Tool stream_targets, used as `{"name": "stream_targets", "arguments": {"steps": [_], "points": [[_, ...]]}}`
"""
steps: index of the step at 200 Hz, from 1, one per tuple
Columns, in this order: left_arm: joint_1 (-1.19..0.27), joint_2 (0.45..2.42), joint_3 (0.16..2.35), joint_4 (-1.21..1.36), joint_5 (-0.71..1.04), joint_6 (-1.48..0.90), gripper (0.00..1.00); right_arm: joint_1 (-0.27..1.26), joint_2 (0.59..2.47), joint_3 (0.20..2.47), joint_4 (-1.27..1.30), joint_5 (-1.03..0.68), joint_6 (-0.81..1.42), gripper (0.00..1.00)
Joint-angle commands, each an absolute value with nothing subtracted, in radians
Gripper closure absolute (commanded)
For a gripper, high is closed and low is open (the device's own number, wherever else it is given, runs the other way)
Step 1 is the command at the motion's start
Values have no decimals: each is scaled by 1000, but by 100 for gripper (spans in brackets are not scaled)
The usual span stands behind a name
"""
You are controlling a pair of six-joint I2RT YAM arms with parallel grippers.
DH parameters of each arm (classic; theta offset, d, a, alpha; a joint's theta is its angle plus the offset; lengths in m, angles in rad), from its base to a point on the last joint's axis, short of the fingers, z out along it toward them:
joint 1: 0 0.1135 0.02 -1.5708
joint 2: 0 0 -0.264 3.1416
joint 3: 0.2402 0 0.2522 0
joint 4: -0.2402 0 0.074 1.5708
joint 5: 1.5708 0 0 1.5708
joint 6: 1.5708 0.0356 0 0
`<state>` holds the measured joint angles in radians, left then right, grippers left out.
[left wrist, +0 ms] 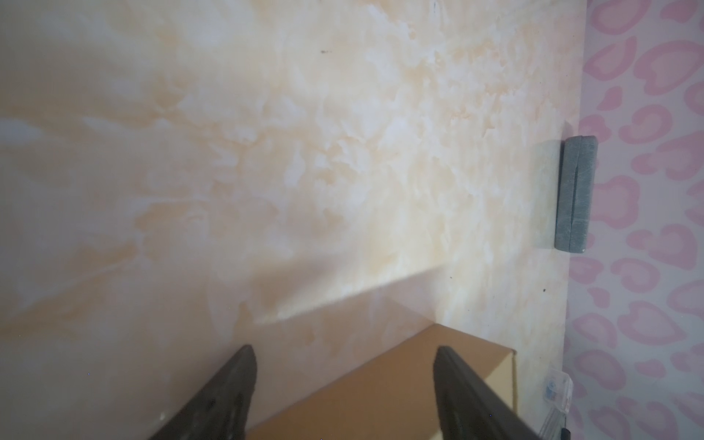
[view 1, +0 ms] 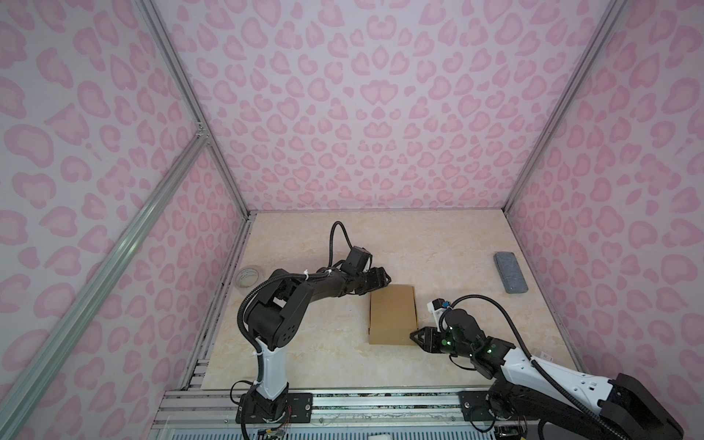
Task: Fold the paper box
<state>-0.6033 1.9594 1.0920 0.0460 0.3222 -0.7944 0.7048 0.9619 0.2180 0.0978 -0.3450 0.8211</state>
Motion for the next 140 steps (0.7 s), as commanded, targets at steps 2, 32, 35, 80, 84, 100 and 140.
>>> {"name": "stream_targets", "arguments": {"steps": [2,32,35,80,84,100,140], "points": [[-612,2007,1067,-411,304,-825,22,673,970,218,193,-396,867,68],[-614,2008,1067,-410,302,-823,22,626,988,199,249,-472,932,67],[-614,2008,1068,-410,303,-823,22,624,989,200,252,-477,935,67],[-615,2010,1067,-411,301,-816,22,617,975,217,248,-506,967,66],[-615,2009,1068,-411,301,-816,22,617,972,218,249,-509,971,66],[-617,2010,1068,-411,298,-816,22,614,962,223,238,-515,975,66],[-621,2006,1067,-410,291,-817,22,588,938,217,253,-546,1003,66]]}}
